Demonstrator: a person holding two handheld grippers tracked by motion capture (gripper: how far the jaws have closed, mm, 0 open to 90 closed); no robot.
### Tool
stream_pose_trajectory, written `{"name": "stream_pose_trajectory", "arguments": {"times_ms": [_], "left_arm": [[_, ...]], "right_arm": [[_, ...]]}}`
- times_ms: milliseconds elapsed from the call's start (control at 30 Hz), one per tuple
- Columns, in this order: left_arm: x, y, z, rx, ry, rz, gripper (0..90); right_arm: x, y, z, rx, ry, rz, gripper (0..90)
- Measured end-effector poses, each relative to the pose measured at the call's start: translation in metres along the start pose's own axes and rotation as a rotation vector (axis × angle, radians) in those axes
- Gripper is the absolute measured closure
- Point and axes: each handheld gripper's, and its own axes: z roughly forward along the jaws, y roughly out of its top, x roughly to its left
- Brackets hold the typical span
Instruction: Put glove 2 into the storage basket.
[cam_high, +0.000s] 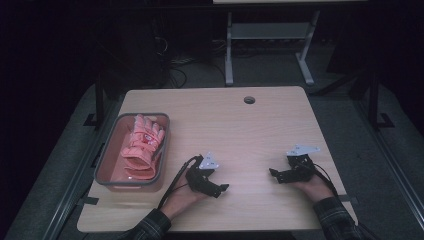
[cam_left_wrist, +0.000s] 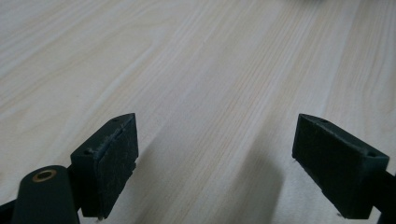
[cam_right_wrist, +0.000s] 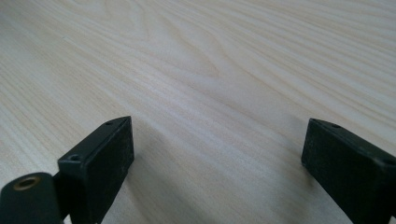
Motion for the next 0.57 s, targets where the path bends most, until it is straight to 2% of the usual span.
{"name": "stream_pose_trajectory", "arguments": {"times_ms": [67,133,200,567], "left_arm": [[-0.0008,-0.0016,0.0026,-0.005,-0.003,0.003,13.4],[-0.0025,-0.004,0.0051,-0.03,0.008,0.017,12.5],[-0.0026,-0.0041,0.0052,-0.023,0.019,0.041,12.5],[-0.0023,-0.0043,0.0051,-0.022,0.014,0.041,12.7]], "right_arm": [[0.0,0.0,0.0,0.0,0.0,0.0,8.6],[0.0,0.0,0.0,0.0,0.0,0.0,8.6],[0.0001,0.0,-0.0001,0.0,0.0,0.0,8.6],[0.0003,0.0,0.0001,0.0,-0.001,0.002,8.6]]}}
